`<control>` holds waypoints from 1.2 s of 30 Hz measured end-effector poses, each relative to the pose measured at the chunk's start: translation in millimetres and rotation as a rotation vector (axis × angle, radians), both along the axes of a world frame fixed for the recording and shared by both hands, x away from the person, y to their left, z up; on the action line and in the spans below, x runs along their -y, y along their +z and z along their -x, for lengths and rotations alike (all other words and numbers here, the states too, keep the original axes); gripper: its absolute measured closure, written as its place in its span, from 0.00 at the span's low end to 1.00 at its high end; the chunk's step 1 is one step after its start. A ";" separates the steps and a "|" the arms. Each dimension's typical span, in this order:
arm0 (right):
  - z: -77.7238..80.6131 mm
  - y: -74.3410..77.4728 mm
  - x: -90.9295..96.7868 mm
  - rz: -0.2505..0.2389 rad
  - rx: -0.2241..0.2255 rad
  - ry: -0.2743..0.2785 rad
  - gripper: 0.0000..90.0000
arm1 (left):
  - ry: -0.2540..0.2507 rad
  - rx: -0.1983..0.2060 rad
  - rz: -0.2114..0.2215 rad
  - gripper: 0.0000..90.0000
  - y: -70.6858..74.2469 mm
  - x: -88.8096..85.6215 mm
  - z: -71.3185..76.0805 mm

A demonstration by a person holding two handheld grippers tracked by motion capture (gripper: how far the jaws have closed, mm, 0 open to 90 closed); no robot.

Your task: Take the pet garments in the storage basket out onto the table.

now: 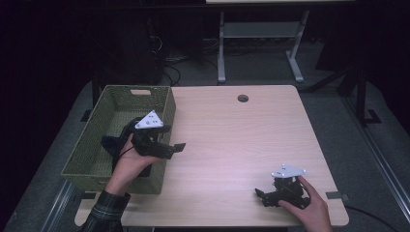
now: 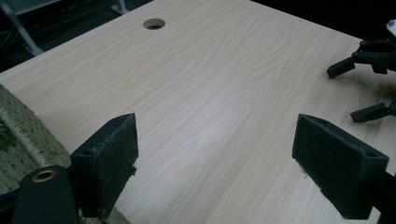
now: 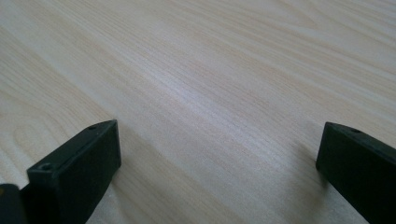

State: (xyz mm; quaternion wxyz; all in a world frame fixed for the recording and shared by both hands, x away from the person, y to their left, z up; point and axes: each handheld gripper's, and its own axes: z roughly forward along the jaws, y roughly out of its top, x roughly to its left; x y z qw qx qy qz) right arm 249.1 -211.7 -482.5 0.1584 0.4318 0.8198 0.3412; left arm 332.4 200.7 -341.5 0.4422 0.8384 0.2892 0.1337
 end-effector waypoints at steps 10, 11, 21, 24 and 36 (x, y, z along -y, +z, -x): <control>0.0 0.0 0.0 0.000 0.000 0.000 0.00 | 0.035 0.006 0.000 0.16 4.9 -16.9 -1.5; 0.0 0.0 0.0 0.000 0.000 0.000 0.00 | 0.041 0.008 0.001 0.15 5.6 -18.7 -1.5; 0.0 0.0 0.0 0.000 0.001 0.001 0.00 | 0.071 0.018 0.008 0.16 11.2 -35.8 -1.6; 0.0 0.0 0.1 0.000 0.000 0.001 0.00 | 0.080 0.017 0.005 0.16 11.6 -41.2 -2.5; 0.0 0.0 0.0 0.000 0.000 0.000 0.00 | 0.126 0.021 -0.006 0.16 11.8 -62.0 -5.4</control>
